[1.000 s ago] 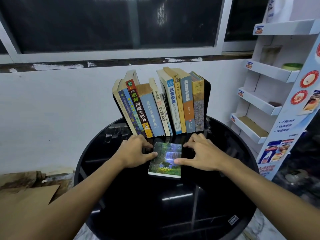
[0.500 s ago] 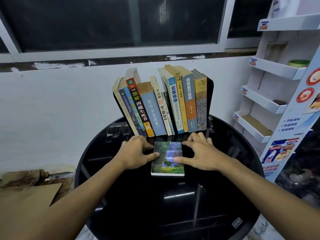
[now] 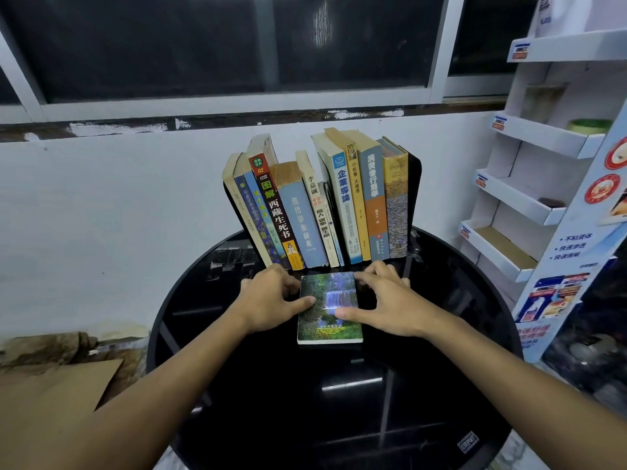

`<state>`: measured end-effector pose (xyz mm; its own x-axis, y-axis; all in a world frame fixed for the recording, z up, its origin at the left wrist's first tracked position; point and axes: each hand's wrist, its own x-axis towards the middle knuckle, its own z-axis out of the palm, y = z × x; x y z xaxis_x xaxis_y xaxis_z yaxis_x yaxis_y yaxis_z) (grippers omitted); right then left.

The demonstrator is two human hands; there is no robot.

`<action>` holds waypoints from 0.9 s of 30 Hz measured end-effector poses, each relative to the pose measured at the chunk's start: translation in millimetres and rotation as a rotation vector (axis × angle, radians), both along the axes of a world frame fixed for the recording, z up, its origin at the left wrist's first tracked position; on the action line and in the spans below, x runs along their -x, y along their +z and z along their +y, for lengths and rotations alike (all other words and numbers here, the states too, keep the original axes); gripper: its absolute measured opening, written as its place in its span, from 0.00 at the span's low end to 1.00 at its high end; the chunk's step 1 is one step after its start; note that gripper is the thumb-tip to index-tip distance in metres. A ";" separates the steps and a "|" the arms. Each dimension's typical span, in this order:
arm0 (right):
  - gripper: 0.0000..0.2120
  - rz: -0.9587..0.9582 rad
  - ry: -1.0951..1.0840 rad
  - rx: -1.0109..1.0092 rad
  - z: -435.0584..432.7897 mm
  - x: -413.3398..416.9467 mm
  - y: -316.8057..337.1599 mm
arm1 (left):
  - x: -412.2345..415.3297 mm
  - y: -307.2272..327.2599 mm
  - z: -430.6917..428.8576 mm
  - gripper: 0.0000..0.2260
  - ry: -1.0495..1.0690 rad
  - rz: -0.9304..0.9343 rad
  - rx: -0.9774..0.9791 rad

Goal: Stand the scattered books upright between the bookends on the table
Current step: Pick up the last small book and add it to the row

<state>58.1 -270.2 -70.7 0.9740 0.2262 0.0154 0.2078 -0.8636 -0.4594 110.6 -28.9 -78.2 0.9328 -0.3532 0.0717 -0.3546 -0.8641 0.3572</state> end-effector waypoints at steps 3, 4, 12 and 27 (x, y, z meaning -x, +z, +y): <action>0.43 0.008 0.007 -0.071 -0.5 -3.8 3.3 | -2.7 2.5 1.0 0.22 0.009 0.026 0.090; 0.44 0.003 0.013 -0.096 -0.7 -4.5 5.5 | -3.3 5.0 0.8 0.22 -0.001 0.031 0.128; 0.39 -0.270 -0.022 -0.262 7.7 -8.3 31.9 | -3.7 25.6 -3.8 0.30 -0.008 -0.010 0.332; 0.32 -0.451 0.035 -0.266 32.0 16.1 52.6 | 2.1 46.2 -23.5 0.37 -0.097 0.037 0.526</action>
